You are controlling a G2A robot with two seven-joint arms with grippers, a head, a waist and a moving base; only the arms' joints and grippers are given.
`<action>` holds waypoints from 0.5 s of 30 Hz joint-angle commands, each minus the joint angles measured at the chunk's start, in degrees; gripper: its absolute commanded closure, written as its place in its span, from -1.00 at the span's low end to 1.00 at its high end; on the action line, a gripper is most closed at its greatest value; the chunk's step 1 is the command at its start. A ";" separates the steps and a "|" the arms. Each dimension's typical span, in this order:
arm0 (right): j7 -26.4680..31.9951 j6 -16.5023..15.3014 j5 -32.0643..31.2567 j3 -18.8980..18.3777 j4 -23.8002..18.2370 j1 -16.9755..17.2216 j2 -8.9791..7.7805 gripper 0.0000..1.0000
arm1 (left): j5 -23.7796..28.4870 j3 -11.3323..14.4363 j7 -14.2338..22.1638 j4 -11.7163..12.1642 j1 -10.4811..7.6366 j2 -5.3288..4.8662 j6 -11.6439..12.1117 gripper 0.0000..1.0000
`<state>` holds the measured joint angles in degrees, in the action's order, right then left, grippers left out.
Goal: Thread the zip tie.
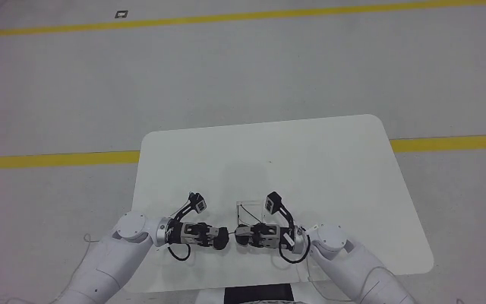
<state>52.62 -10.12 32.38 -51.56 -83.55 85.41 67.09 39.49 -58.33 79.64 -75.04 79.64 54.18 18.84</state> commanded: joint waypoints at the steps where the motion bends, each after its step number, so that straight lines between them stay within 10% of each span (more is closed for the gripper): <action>1: 0.07 -0.65 0.99 -0.12 0.20 0.11 0.04 1.00 | 0.00 0.00 0.00 0.00 0.00 0.00 0.00 0.48; 15: -2.73 -2.58 1.37 0.61 1.41 0.00 0.49 1.00 | 0.00 0.00 0.00 0.00 0.00 0.00 0.00 0.38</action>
<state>50.19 -12.69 33.96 -51.06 -82.12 85.43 67.55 39.49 -58.33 79.64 -75.04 79.64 54.18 18.84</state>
